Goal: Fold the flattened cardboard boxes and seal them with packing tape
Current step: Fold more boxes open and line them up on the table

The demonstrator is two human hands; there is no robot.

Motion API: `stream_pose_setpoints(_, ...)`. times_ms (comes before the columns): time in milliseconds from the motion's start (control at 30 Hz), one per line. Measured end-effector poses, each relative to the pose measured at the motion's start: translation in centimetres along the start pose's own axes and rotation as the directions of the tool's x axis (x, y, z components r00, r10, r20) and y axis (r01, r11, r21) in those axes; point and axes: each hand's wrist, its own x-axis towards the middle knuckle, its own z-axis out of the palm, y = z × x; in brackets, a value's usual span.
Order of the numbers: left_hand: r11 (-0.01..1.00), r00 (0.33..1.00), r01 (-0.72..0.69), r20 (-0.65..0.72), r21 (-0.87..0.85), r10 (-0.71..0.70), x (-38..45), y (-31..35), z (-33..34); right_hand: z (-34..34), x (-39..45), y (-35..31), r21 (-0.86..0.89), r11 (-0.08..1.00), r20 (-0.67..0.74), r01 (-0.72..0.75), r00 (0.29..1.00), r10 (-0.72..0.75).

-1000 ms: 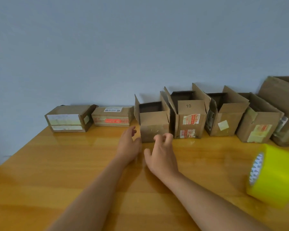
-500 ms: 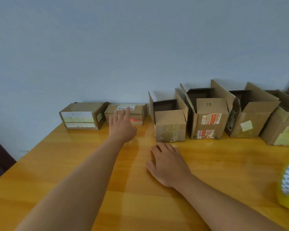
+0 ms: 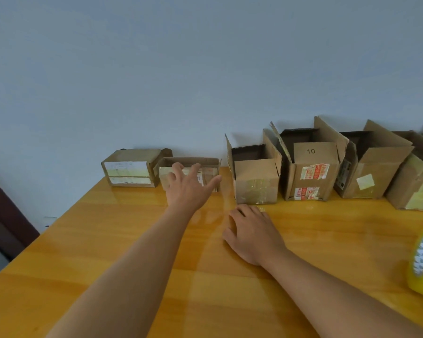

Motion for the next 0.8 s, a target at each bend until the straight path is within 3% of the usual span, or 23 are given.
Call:
stream_pose_setpoints(333, 0.982, 0.999, -0.001, -0.046, -0.186, -0.008, 0.0, -1.3, 0.1, 0.0, 0.0, 0.0, 0.008, 1.0, -0.016, -0.004, 1.0, 0.004)
stream_pose_setpoints(600, 0.92, 0.971, -0.123, 0.147, -0.373, 0.19, -0.3, -3.0, -1.5, -0.3, -0.1, -0.1, 0.031, 0.999, -0.019, -0.014, 1.0, 0.015)
stream_pose_setpoints(800, 0.91, 0.947, -0.179, 0.184, -0.374, 0.262, -1.9, -2.4, -2.2, -0.3, -0.2, -0.2, 0.043, 0.998, -0.05, -0.034, 0.998, 0.036)
